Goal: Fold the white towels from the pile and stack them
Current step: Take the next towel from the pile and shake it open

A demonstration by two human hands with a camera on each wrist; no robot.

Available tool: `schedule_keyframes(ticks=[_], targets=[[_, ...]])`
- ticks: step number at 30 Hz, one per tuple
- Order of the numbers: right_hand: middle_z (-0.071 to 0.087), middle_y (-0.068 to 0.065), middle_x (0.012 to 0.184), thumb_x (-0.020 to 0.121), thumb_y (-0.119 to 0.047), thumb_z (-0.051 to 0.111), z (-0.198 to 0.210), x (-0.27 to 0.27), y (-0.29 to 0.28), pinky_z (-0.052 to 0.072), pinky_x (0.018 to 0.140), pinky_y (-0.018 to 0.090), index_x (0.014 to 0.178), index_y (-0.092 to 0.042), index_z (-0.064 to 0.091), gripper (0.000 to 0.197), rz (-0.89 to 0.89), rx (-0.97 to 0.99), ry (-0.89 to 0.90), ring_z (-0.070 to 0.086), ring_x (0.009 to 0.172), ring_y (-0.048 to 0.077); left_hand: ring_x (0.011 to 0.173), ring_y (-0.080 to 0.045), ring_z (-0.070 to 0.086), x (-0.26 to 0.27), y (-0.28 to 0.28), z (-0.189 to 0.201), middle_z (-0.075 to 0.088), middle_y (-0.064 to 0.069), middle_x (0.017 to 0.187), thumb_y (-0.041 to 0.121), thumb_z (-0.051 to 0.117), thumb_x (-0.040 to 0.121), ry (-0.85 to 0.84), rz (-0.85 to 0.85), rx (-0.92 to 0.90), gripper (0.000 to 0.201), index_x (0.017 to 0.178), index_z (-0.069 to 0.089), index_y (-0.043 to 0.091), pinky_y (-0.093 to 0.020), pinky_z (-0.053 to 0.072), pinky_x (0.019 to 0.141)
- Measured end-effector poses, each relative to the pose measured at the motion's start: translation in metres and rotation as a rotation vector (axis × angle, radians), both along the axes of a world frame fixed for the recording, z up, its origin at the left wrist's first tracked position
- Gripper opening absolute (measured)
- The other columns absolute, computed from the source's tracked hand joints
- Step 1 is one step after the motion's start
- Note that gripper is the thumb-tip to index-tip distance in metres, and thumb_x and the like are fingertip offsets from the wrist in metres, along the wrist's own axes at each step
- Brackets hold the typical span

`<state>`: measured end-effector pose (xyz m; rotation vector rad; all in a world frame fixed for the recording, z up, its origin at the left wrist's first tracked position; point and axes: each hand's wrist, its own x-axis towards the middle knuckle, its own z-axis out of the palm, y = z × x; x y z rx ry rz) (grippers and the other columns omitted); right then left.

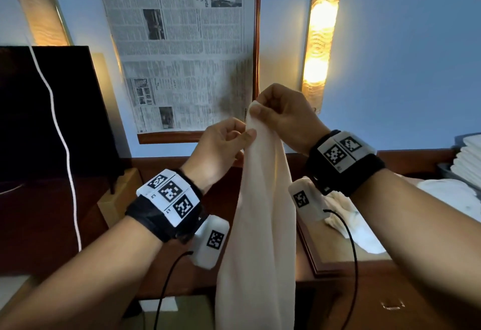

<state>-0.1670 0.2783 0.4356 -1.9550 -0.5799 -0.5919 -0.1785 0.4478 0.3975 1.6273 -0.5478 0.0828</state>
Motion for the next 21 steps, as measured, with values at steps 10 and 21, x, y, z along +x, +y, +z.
schedule_keyframes(ticks=[10,21], targets=[[0.069,0.014,0.092,0.09,-0.027,0.069,-0.031,0.016,-0.027,0.056,0.072,0.034,0.098,-0.007,0.065,0.022,0.034,0.076,0.12,0.064,0.081,0.013,0.073,-0.024,0.058,0.029,-0.01,-0.014,0.061,-0.015,0.078,0.023,0.07,0.09,-0.026,0.001,0.086,0.033,0.086,0.059,-0.008,-0.034,0.044,0.07],[0.07,0.011,0.081,0.093,-0.024,0.068,-0.043,0.026,-0.043,0.057,0.066,0.034,0.088,-0.004,0.071,0.021,0.055,0.109,0.125,0.065,0.068,0.016,0.053,-0.014,0.036,0.041,-0.025,-0.02,0.039,-0.001,0.059,0.027,0.063,0.098,-0.082,0.016,0.263,0.051,0.064,0.041,-0.003,-0.024,0.029,0.054]])
